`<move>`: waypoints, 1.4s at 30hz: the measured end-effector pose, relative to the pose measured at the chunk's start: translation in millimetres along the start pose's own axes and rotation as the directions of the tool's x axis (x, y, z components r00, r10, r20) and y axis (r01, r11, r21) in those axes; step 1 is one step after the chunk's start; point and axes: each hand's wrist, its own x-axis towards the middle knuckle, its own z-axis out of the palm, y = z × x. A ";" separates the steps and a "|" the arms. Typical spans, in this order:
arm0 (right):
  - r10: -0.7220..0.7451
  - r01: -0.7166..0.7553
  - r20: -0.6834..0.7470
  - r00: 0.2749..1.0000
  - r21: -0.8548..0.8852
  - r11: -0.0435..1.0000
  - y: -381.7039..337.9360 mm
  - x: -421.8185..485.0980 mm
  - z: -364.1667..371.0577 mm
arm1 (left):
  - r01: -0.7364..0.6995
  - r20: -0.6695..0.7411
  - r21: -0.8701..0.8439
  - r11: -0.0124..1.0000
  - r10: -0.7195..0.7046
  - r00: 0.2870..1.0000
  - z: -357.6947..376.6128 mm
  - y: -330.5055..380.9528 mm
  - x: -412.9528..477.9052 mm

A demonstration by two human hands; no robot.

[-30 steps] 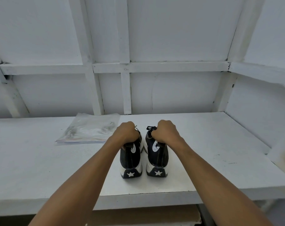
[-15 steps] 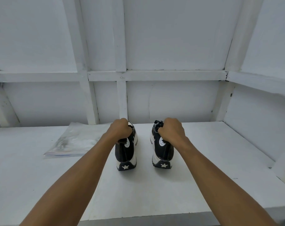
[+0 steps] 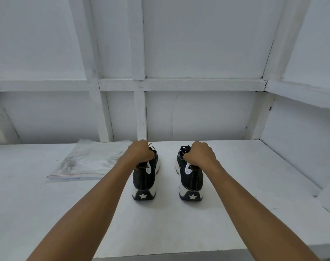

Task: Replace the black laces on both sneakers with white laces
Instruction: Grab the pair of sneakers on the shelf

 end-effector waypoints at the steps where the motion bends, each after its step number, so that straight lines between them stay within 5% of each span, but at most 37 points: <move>1: 0.006 -0.007 0.009 1.000 0.008 1.000 0.3 0.0 -0.1 | 0.006 0.001 -0.006 1.000 -0.006 1.000 -0.8 0.6 -1.7; 18: 0.046 -0.049 -0.175 0.984 -0.014 0.999 35.9 -10.7 -32.4 | 0.011 -0.134 0.064 0.998 -0.002 0.991 -34.8 -45.8 -15.9; 30: 0.127 -0.128 -0.121 0.985 -0.003 0.992 52.0 -16.2 -22.8 | 0.040 -0.113 0.119 0.992 -0.026 0.993 -27.3 -57.9 -20.2; 37: 0.161 -0.146 -0.040 0.986 0.252 0.957 70.9 -4.9 -34.2 | 0.025 -0.265 0.311 0.950 0.061 0.962 -30.4 -16.6 -22.5; 42: 0.151 -0.138 0.029 0.988 0.598 0.790 86.7 -2.5 -44.0 | -0.064 -0.247 0.259 0.964 0.130 0.960 -13.5 23.5 -16.2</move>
